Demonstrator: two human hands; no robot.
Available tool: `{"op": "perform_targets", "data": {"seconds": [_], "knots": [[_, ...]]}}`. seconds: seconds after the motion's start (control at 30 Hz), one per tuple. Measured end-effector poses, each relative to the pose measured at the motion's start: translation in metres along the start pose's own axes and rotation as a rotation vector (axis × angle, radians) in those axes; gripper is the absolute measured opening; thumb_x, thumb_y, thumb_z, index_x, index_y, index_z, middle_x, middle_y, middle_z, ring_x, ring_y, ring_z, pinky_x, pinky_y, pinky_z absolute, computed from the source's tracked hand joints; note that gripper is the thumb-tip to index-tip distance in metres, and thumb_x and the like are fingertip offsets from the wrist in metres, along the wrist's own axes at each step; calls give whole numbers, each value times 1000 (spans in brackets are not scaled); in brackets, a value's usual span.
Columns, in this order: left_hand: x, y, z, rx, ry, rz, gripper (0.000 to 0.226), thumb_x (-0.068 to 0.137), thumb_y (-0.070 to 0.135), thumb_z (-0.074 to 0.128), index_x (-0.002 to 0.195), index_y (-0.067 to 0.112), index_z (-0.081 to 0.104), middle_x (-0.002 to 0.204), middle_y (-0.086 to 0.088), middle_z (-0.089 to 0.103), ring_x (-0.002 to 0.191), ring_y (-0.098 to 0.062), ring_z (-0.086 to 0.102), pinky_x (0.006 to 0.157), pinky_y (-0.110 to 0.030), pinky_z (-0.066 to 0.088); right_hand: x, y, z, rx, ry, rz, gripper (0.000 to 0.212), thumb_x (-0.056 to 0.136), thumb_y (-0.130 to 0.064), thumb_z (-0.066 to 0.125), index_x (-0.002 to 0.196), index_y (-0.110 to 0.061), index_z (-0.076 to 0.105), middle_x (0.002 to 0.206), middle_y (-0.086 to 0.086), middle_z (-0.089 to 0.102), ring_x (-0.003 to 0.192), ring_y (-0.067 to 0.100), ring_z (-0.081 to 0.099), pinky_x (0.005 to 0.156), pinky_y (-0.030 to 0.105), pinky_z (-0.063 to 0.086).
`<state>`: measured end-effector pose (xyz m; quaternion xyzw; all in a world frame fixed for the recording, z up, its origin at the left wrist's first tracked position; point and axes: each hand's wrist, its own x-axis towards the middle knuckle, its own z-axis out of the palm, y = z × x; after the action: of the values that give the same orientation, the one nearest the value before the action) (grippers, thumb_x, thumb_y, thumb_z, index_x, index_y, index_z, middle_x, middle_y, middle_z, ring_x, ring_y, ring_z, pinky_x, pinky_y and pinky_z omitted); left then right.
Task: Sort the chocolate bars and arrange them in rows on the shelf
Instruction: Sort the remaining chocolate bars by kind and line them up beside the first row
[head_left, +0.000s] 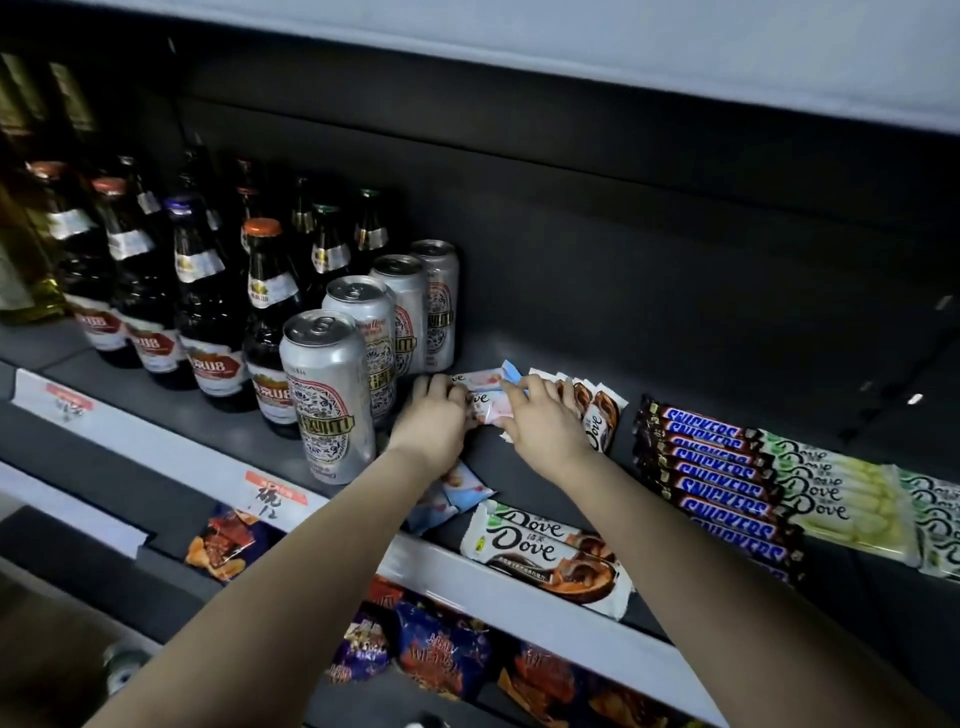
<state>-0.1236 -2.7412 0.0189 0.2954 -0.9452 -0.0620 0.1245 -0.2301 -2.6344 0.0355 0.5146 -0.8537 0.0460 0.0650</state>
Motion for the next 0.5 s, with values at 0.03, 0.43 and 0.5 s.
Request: {"op": "perform_targets", "data": {"seconds": [0.03,0.43,0.5], "knots": [[0,1,0,0,18,22,43,97,30,43,131,4,40,133,-15,36,124,-33,31,103,-37,31,-2,1,-2,-39,20,-11,52,97,-37,40,143,-15,28,135,9,37,128,28,32,115,49,6],[5,60,-19,-127,147,227,49,96,19,48,139,5,30,137,-14,30,128,-30,33,103,-39,38,-42,57,-43,-89,153,25,56,94,-21,49,144,-9,25,136,12,35,121,31,40,108,36,25],[8,82,-25,-166,158,300,53,92,21,55,139,5,34,137,-13,33,127,-29,33,105,-36,34,-58,75,-47,-114,180,64,56,94,-17,50,143,-6,26,135,14,36,122,34,40,112,38,20]]}}
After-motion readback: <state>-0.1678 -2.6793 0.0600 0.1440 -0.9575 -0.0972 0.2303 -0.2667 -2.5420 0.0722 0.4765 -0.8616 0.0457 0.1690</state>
